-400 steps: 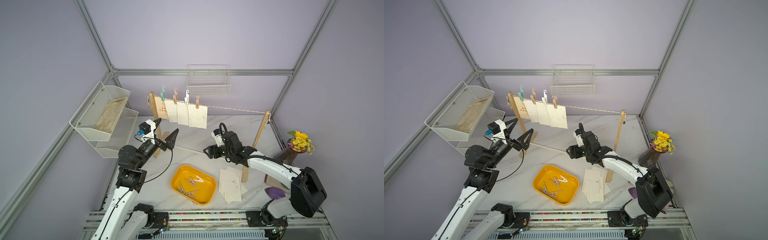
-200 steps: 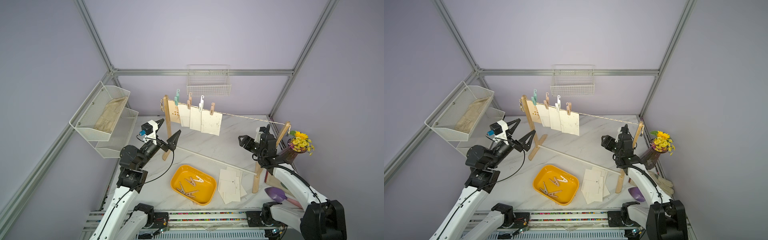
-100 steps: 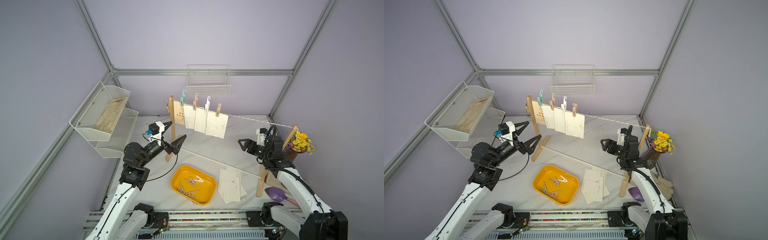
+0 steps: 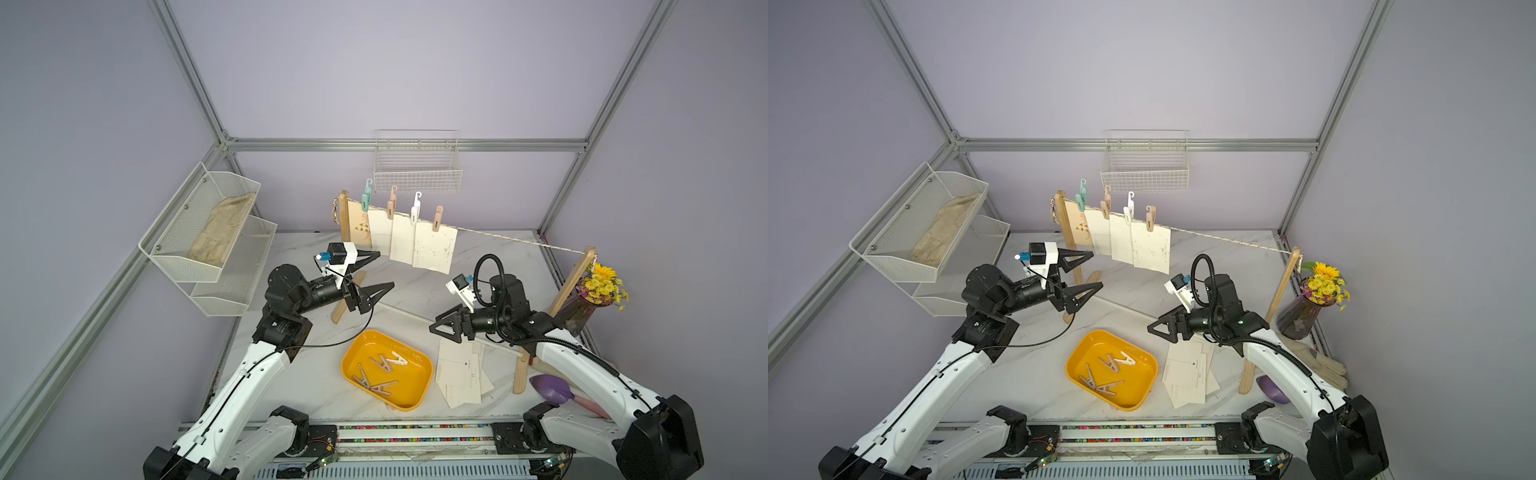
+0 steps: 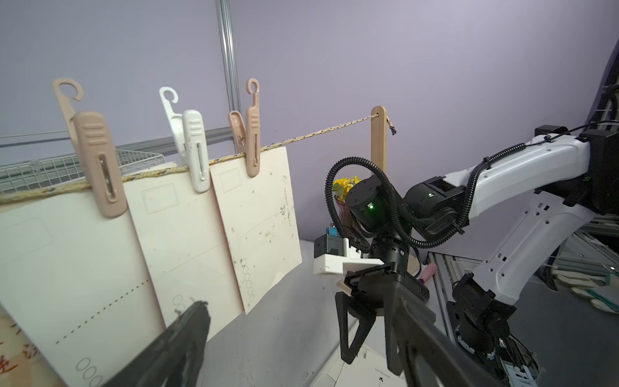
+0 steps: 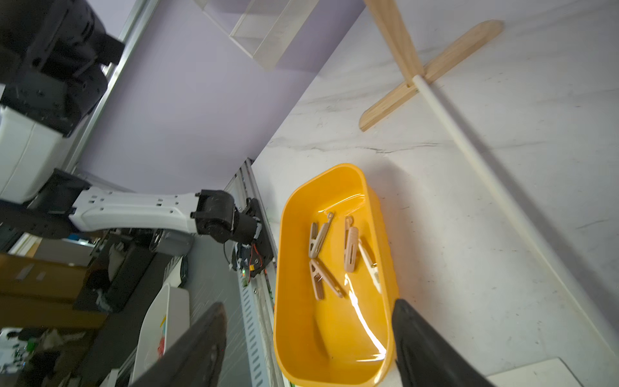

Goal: Remove the postcards from the strings
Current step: Pinch the postcard on the clothesline.

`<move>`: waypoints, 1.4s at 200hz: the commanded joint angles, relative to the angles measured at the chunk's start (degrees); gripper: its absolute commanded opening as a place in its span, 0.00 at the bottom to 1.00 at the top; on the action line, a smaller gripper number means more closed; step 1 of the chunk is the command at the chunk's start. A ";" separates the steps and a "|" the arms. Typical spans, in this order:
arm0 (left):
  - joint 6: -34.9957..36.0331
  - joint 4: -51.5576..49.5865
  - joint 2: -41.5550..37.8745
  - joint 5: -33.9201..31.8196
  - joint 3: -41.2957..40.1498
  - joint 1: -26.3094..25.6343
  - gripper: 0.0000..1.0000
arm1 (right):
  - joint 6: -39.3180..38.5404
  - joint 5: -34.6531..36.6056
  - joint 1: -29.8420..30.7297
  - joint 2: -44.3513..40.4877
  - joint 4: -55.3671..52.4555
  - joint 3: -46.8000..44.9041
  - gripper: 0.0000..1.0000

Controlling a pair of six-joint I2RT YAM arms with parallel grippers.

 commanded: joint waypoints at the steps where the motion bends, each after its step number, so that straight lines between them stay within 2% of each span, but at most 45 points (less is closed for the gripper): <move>1: 1.43 -0.62 2.43 2.92 5.67 -1.08 0.84 | -2.99 -7.54 1.83 -3.75 -2.25 5.16 0.77; 20: 1.83 -1.62 5.30 3.50 7.96 -2.04 0.80 | -2.07 -8.51 1.92 -6.79 -1.28 11.32 0.76; 38: 2.12 -2.21 7.95 2.86 9.67 -2.85 0.75 | -2.93 -4.35 1.92 -8.81 -1.28 18.13 0.76; 79: 2.39 -2.32 12.77 -3.13 12.83 -4.44 0.66 | -0.16 19.21 1.92 -8.83 2.20 28.74 0.78; 101: 1.66 0.17 14.89 -6.58 13.19 -4.70 0.63 | 0.09 28.14 1.92 -4.17 2.03 34.58 0.78; 112: 0.89 2.42 15.80 -7.42 13.15 -4.76 0.63 | -0.37 30.46 1.92 -1.72 1.71 37.11 0.78; 157: -1.13 4.57 20.87 -5.67 17.09 -5.29 0.60 | -5.54 30.50 1.92 8.50 -4.02 48.71 0.86; 193: -0.87 4.63 22.49 -4.08 19.20 -5.98 0.55 | -7.75 33.74 1.92 12.13 -6.55 51.79 0.90; 280: -2.17 4.64 27.78 -1.12 22.15 -6.72 0.37 | -9.57 28.74 1.92 17.52 -13.86 56.73 0.86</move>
